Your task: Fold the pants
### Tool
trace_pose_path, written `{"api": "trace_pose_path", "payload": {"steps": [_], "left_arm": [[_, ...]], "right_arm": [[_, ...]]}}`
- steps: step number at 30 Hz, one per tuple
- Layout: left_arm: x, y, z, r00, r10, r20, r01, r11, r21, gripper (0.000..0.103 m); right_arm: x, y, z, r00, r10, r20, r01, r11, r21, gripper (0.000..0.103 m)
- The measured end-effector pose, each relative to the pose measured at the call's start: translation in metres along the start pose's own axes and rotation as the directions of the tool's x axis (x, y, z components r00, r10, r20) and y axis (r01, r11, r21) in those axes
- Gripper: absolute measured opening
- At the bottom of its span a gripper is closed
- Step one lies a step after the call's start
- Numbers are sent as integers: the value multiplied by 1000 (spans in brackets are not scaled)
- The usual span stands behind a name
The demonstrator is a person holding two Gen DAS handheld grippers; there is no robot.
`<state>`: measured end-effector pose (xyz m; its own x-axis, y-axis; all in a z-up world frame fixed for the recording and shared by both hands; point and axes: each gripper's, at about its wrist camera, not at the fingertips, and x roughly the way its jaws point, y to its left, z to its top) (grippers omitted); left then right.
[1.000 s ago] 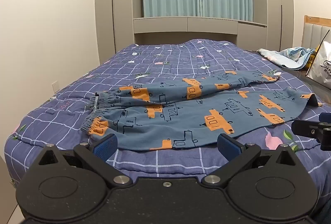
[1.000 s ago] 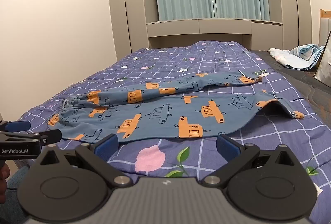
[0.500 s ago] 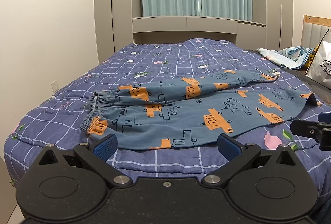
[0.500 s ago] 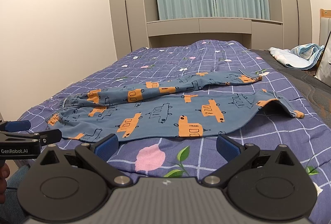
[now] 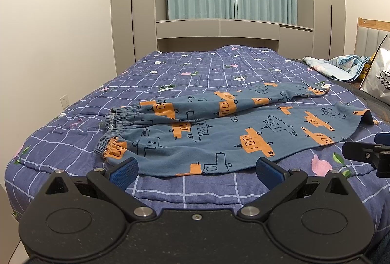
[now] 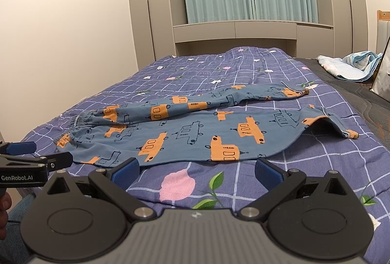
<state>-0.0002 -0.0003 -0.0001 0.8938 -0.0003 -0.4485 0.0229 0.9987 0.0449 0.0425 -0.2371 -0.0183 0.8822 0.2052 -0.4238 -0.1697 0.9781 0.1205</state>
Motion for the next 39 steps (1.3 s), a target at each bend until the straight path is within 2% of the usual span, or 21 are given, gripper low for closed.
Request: {"api": "trace_pose_path", "payload": {"steps": [23,39], "left_arm": [[0,0,0,1000,-1,-1,1,1000,-1,103],[9,0,-3,998,-30,-59,28,999,-24,103]], "right_arm": [[0,0,0,1000,1,-2,-1,1000,0,103],[8,2,-2,999,11,-44,-11,1000,-2,103]]}}
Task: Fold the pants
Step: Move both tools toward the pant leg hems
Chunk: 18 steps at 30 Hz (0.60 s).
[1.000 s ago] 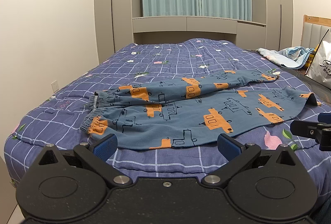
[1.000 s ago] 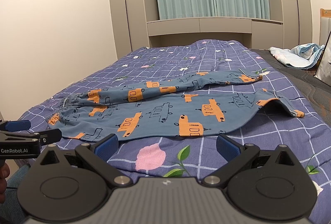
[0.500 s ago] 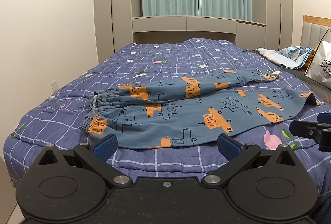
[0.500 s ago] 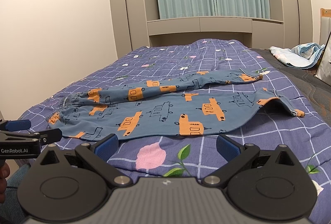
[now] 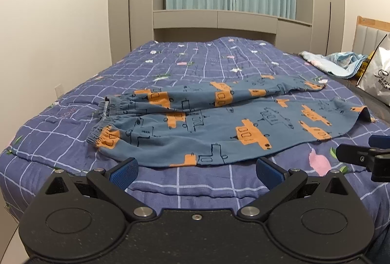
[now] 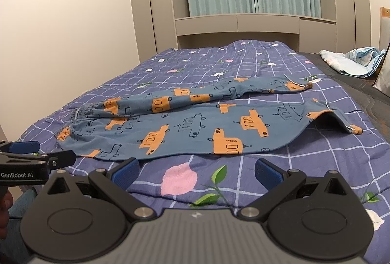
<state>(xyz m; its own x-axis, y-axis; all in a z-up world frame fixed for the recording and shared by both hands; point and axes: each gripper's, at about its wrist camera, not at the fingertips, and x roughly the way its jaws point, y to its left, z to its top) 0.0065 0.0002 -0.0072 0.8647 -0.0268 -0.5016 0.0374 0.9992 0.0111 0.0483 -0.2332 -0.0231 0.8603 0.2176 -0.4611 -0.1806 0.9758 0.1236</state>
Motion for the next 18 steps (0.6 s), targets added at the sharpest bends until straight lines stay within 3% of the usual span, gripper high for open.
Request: {"api": "trace_pose_path", "payload": {"steps": [9,18], "left_arm": [[19,13,21,1000,-15,-16,15,1000,7,103],[77,61,91,996,91,9,-91,996,3,103]], "right_arm": [[19,-3,23,999,36,-27,-37,998,-41,103],[76,-6,80,995,69,-77,-81,982,-170,103]]}}
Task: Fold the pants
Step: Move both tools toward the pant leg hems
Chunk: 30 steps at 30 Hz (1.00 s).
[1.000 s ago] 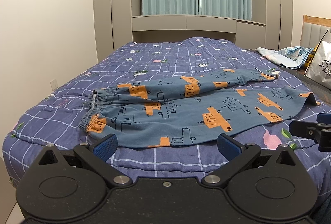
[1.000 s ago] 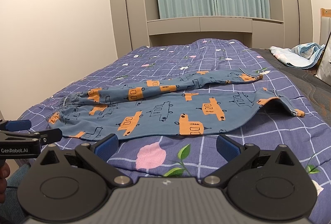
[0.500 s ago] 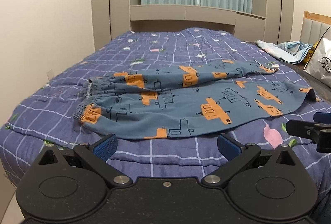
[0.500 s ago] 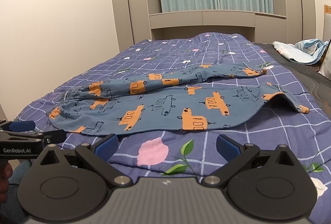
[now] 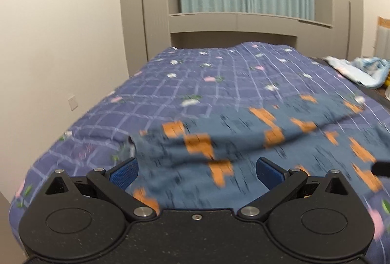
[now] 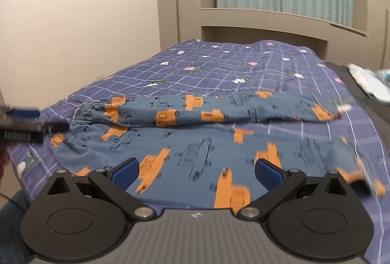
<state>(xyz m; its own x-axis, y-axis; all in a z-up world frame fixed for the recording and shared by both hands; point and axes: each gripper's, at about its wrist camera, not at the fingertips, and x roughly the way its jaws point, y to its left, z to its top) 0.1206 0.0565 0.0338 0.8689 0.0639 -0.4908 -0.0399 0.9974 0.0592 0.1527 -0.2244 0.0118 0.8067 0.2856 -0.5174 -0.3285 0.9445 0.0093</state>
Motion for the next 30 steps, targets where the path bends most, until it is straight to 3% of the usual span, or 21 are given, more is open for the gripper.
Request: {"api": "trace_pose_path", "payload": {"steps": [7,13,19,26,30], "left_arm": [[70,30,54,998,-3,-65,0,999,-40,103],[124,46,72,995,-17,-97,16,1000,-9,103],[176,57,80,991,-74,-115,85,992,94,103],[215,69,82,977,-171,-127,189,970,153,103],[234,73,80,952,-230,-202,276,930,243,103]], "right_arm": [[53,-16,49,999,-14,-52,12,999,-41,103],[94,-25,81,997,-15,-72,7,995,-104,103],[154,-39,115,987,109,-122,-128,977,-169,103],[237,-34,144,935,257,-244,-325,897,-301,103],[283,-32,148,901,301,-311,-391,874,-288,101]]}}
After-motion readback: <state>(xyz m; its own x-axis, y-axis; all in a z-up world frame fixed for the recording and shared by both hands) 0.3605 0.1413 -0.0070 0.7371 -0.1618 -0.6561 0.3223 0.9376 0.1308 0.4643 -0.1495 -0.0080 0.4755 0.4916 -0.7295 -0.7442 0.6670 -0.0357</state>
